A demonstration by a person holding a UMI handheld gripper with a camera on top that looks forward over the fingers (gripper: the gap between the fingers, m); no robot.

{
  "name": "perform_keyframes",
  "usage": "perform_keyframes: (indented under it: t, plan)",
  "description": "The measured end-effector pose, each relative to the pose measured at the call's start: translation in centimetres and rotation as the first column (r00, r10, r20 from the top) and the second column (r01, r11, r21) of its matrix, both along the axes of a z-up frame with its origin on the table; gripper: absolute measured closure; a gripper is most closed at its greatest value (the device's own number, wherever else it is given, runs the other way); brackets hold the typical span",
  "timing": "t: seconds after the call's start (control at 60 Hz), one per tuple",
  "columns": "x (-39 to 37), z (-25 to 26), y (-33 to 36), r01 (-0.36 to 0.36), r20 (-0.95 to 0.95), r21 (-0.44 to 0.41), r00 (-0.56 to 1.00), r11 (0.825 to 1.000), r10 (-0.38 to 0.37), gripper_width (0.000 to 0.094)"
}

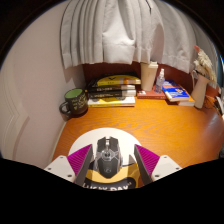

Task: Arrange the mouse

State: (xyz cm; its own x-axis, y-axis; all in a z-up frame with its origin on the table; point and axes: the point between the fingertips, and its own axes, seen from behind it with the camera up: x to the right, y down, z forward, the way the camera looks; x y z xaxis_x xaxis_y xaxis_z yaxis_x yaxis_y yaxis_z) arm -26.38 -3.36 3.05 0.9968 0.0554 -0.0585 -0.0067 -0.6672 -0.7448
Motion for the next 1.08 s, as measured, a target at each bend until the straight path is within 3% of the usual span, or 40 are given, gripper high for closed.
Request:
perform_keyframes:
  t: [0.2,0.533,0.767,1.083]
  plan:
    - [5.8,7.7,-1.7,-0.056,0.017,0.056,0.998,0.997,0.055,0.0086]
    - [18.9,16.8,-3.9,-0.034,0.015,0.136,0.999,0.99,0.032,0.0103]
    - [24.1,19.2,-4.8,-0.032,0.016,0.179,0.999,0.983,0.029,0.0107]
    - [25.1,19.3,-6.2,-0.029,-0.019,0.185,0.999,0.982,0.033,0.0106]
